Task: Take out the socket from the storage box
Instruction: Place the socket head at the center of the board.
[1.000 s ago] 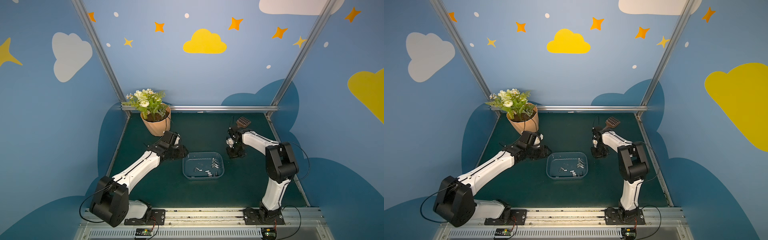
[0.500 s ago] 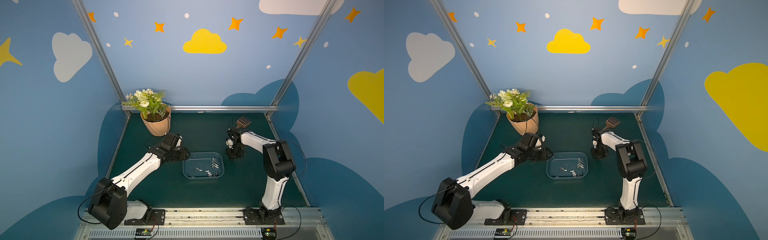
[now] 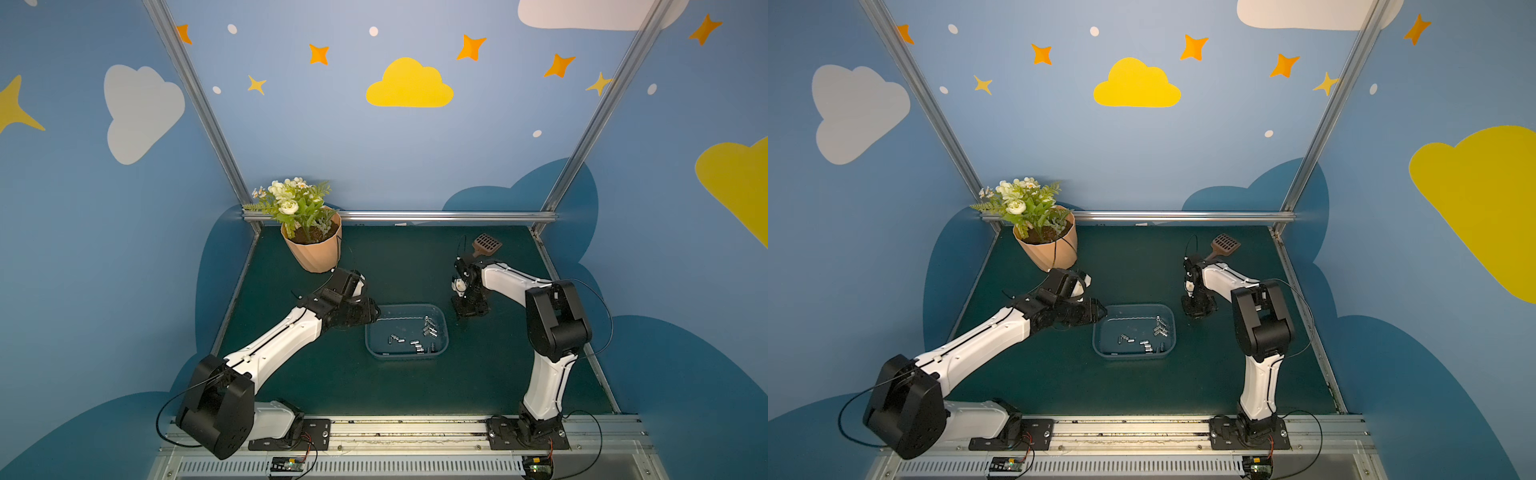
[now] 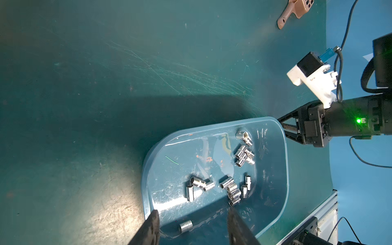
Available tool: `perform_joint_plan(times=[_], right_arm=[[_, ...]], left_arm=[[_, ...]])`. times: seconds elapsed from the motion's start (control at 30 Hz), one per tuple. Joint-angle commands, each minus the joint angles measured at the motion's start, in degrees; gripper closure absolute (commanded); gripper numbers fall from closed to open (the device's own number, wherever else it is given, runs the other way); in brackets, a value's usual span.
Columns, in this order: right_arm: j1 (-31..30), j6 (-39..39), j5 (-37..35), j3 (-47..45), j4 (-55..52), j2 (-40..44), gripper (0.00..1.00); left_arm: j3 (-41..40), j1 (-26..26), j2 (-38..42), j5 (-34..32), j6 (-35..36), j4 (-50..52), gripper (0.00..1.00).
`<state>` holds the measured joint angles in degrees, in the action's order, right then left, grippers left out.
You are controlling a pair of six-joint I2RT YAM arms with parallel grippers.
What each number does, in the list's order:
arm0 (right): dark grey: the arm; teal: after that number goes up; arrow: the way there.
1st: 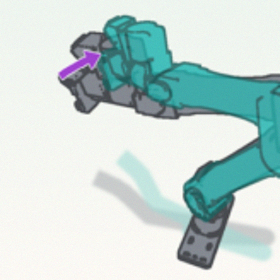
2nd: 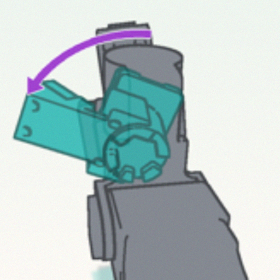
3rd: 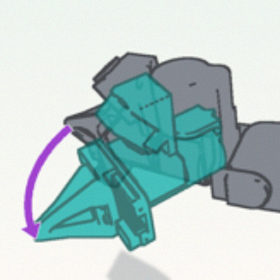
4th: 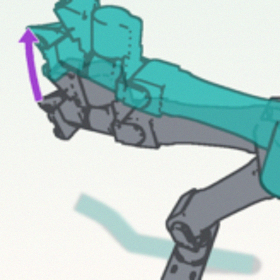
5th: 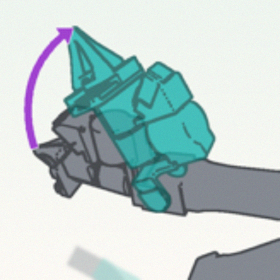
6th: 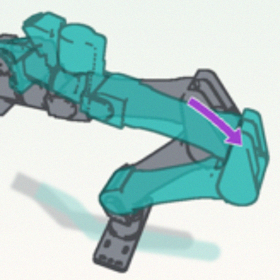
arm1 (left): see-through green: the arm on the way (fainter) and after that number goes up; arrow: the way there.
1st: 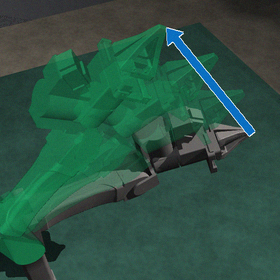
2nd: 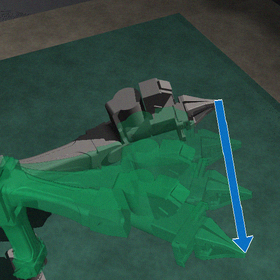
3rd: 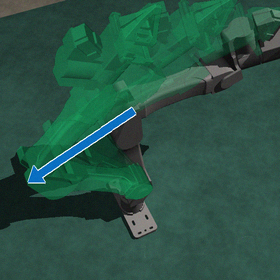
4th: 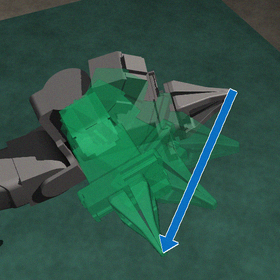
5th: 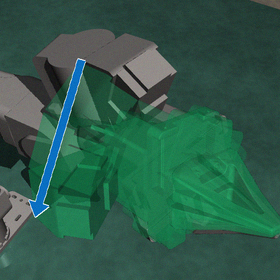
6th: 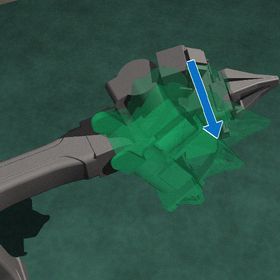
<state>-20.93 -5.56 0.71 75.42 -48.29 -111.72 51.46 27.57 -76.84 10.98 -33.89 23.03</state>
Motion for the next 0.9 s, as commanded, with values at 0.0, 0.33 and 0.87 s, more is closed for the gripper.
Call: perform_joint_plan(times=[0.0,0.33,0.87], right_arm=[[0.27,0.01,0.08,0.34,-0.39,-0.61,0.62],[0.85,0.61,-0.1,0.32,-0.98,0.44,0.54],[1.19,1.59,1.13,0.61,-5.32,8.43,0.49]], left_arm=[[0.93,0.16,0.07,0.97,0.15,0.02,0.47],[2.91,0.72,-0.82,0.52,0.76,0.37,0.47],[12.14,6.93,-10.23,0.49,3.98,2.67,0.49]])
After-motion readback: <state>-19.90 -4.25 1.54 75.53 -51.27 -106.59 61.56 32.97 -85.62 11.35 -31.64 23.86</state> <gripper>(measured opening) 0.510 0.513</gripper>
